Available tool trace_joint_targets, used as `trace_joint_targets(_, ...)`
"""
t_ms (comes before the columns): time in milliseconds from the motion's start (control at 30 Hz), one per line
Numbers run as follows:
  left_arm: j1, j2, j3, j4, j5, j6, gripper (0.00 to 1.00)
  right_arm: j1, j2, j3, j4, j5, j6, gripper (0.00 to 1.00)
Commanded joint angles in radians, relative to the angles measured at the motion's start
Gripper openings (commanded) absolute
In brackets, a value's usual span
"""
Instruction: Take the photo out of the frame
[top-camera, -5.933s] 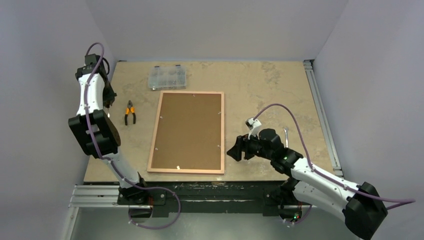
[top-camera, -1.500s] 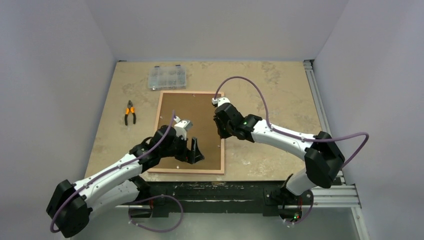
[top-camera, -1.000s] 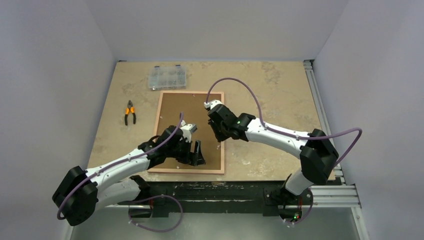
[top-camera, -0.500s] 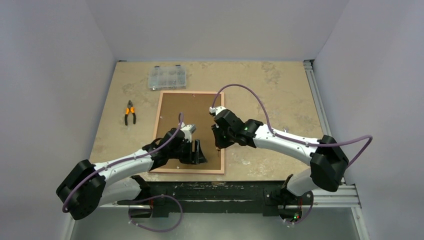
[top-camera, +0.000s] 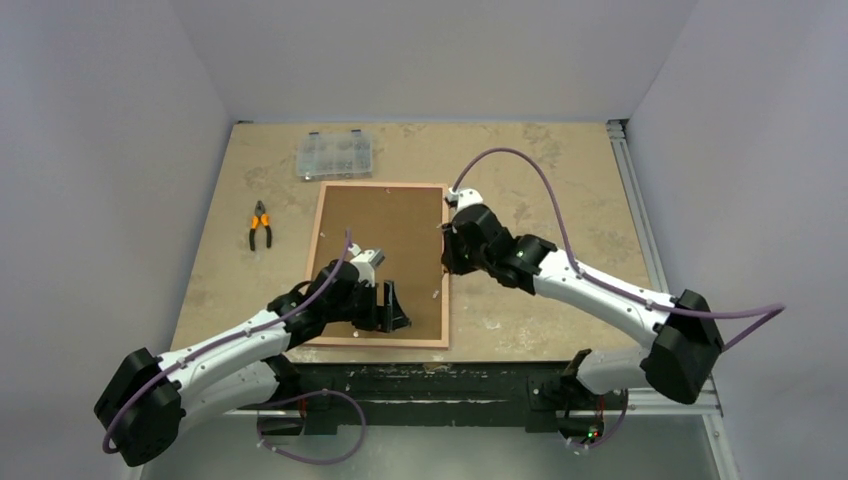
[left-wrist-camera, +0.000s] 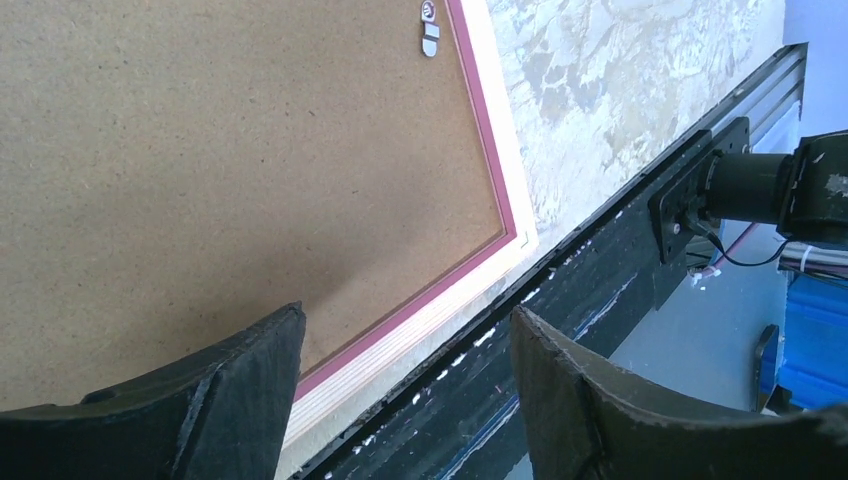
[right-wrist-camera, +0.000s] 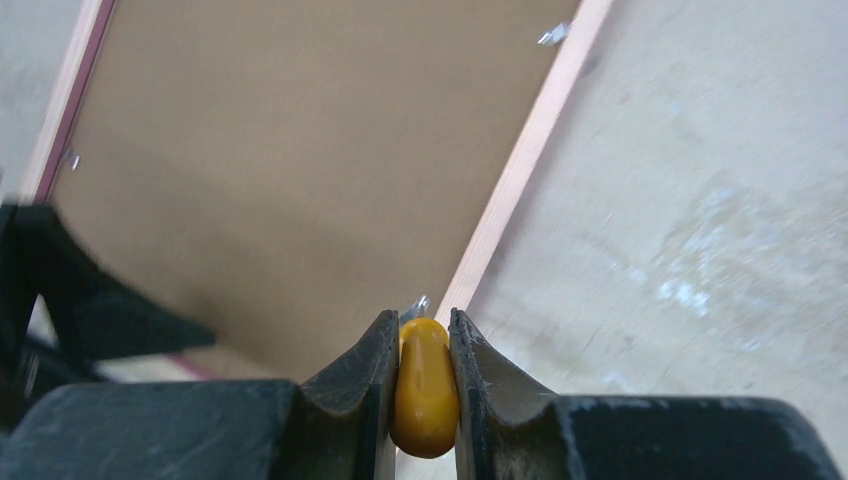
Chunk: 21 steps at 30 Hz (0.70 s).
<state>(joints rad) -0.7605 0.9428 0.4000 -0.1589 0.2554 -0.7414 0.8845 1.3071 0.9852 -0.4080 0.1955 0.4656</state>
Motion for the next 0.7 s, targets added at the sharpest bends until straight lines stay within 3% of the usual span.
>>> trace_joint_targets(0, -0.003, -0.012, 0.035, -0.037, 0.01, 0.022, 0.72, -0.131, 0.092, 0.132, 0.032, 0.026, -0.06, 0.0)
trace_joint_targets(267, -0.003, 0.002, -0.04, 0.063, 0.175, 0.038, 0.69, -0.198, 0.354, 0.363, 0.03, 0.063, -0.153, 0.0)
trace_joint_targets(500, -0.003, 0.011, -0.084, 0.051, 0.202, 0.055, 0.68, -0.202, 0.537, 0.556, -0.009, 0.102, -0.212, 0.0)
trace_joint_targets(667, -0.004, 0.043, -0.097, 0.053, 0.19, 0.062, 0.68, -0.201, 0.562, 0.524, 0.031, 0.147, -0.221, 0.0)
